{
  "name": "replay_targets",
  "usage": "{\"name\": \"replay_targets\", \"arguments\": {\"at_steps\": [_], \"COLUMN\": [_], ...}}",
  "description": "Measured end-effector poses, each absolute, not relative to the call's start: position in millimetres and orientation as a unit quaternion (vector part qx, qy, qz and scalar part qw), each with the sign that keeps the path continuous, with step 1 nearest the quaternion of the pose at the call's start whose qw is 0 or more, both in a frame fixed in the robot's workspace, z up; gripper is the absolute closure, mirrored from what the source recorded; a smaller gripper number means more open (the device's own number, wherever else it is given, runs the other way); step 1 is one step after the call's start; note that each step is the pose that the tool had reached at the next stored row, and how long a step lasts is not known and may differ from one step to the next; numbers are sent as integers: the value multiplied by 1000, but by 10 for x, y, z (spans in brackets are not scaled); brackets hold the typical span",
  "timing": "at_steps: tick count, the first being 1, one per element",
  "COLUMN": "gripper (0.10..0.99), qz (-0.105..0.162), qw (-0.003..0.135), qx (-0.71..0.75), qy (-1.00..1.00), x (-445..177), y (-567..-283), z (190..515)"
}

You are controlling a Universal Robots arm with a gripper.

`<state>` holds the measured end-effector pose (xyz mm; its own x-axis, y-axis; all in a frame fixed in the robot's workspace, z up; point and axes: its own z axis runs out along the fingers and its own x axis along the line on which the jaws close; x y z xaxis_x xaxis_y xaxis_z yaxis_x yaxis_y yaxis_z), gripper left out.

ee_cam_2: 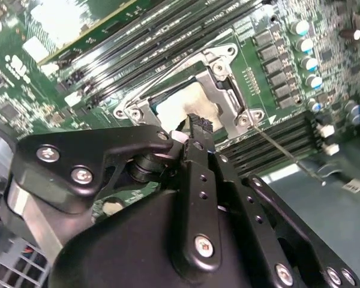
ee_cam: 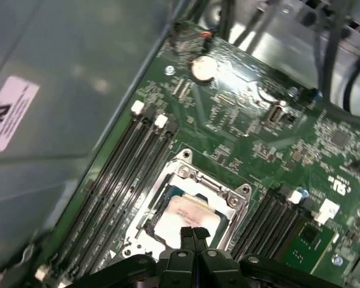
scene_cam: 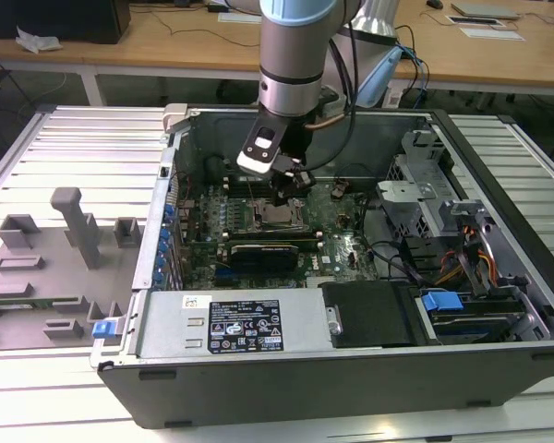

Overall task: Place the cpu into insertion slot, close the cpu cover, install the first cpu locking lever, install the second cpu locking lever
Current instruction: 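Close the cpu cover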

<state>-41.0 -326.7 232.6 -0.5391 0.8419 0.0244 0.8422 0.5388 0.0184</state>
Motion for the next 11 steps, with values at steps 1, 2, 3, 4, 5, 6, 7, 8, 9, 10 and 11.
{"name": "replay_targets", "arguments": {"at_steps": [1, 2, 3, 4, 5, 6, 7, 8, 9, 10, 11], "gripper": [980, 980, 980, 980, 980, 980, 980, 980, 980, 980, 980], "qz": [-14, -14, -14, -14, -13, -13, -13, -13, -13, -13, -13], "qw": [6, 7, 7, 7, 7, 7, 8, 8, 8, 8, 8], "qx": [-471, -456, -444, -430, -415, -403, -392, -383, -375, -366, -354], "qy": [-882, -890, -896, -903, -910, -915, -920, -924, -927, -930, -935], "x": [-410, -411, -411, -410, -410, -411, -411, -410, -411, -410, -410], "y": [-3267, -3267, -3267, -3267, -3267, -3267, -3267, -3267, -3267, -3267, -3267], "z": [2325, 2325, 2323, 2323, 2322, 2321, 2320, 2320, 2319, 2319, 2318]}}
